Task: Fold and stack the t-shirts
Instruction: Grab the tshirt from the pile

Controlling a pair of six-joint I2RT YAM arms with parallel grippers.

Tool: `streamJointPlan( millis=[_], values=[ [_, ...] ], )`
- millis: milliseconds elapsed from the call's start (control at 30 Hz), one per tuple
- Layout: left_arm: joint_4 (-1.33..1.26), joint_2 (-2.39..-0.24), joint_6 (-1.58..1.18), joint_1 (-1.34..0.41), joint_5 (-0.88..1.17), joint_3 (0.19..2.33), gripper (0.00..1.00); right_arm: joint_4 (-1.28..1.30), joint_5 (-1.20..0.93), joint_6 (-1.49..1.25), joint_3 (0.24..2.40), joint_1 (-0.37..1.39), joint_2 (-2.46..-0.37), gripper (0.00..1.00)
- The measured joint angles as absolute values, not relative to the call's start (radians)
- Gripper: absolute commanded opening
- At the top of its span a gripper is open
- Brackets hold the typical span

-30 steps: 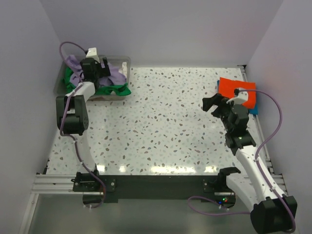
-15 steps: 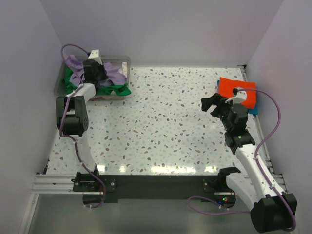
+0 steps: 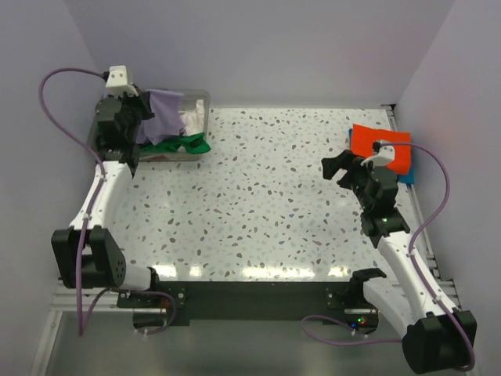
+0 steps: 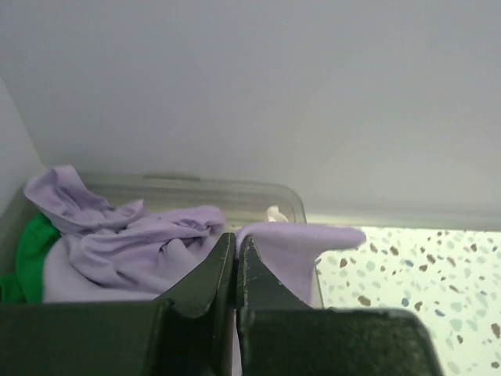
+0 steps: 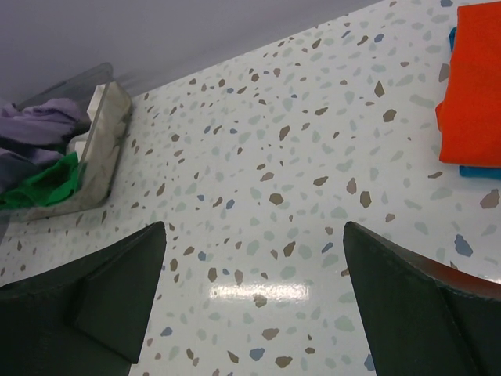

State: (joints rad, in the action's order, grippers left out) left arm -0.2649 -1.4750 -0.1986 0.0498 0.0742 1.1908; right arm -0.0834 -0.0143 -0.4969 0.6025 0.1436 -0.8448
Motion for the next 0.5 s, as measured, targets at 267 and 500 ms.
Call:
streamJointPlan(
  millis=[267, 500],
  values=[
    [-0.245, -1.156, -0.191, 0.045, 0.058, 1.141, 0.00, -0.084, -0.018, -0.496, 0.603, 0.144, -0.883, 0.99],
    [-0.181, -0.951, -0.173, 0.014, 0.062, 1.139, 0.00, -0.091, -0.019, -0.496, 0.603, 0.144, -0.897, 0.99]
  ],
)
